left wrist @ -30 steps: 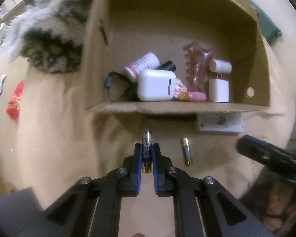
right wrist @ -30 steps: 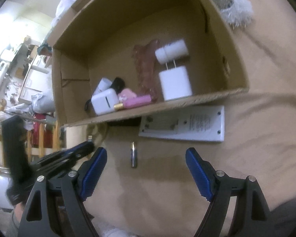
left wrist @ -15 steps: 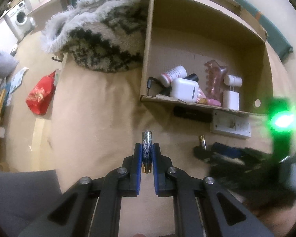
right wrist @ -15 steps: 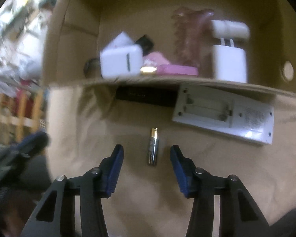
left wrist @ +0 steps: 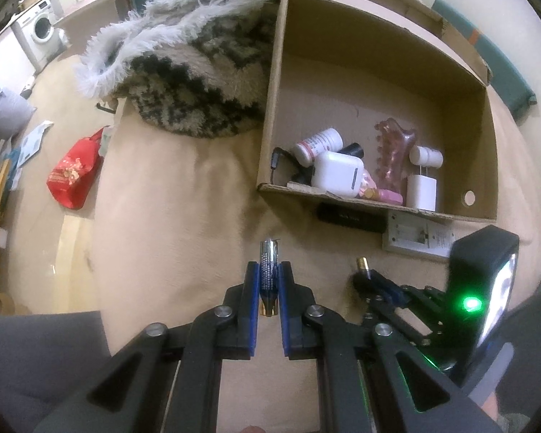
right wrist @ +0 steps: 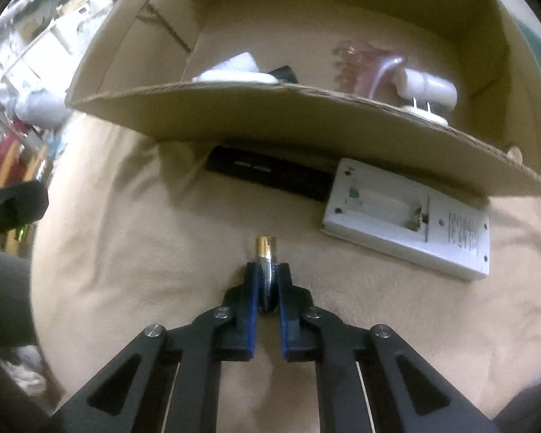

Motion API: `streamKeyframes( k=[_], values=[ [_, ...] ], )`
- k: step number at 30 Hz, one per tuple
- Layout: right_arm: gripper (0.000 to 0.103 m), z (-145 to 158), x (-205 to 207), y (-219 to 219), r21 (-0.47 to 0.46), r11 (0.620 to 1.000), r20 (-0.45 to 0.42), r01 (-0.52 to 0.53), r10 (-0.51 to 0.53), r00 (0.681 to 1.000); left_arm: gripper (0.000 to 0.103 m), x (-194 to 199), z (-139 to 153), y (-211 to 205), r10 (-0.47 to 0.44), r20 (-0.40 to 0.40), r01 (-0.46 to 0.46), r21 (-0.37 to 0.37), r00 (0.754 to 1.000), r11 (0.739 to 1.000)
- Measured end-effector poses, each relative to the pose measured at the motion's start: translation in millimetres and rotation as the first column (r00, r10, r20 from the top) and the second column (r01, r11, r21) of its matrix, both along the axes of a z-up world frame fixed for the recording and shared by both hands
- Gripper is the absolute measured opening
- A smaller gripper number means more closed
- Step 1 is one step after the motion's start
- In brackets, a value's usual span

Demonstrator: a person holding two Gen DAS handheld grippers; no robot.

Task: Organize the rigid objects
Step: 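Grasp the second battery with the right tool while the left tool holds its battery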

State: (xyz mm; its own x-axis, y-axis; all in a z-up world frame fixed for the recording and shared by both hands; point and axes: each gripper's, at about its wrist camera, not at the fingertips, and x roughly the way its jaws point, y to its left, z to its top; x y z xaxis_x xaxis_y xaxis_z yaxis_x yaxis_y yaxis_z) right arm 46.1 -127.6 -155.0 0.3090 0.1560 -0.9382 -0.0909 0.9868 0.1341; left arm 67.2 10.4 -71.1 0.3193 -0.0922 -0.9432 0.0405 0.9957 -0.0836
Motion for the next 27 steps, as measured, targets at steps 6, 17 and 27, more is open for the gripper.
streamKeyframes(
  k=[6, 17, 27],
  values=[
    [0.010, 15.6, -3.2, -25.5, 0.040, 0.998, -0.005, 0.049, -0.048, 0.999, 0.009, -0.1, -1.6, 1.3, 0.006, -0.002, -0.006, 0.009, 1.000, 1.000],
    [0.010, 79.4, -9.6, -72.7, 0.140, 0.988, 0.131, 0.064, -0.082, 0.988, 0.009, -0.3, -3.8, -5.5, -0.008, 0.015, 0.007, 0.048, 1.000, 0.999],
    [0.010, 102.7, -10.4, -79.3, 0.182, 0.982, 0.195, 0.050, -0.086, 0.977, 0.009, -1.1, -2.8, -8.5, -0.013, 0.036, 0.010, 0.068, 0.999, 0.998]
  ],
)
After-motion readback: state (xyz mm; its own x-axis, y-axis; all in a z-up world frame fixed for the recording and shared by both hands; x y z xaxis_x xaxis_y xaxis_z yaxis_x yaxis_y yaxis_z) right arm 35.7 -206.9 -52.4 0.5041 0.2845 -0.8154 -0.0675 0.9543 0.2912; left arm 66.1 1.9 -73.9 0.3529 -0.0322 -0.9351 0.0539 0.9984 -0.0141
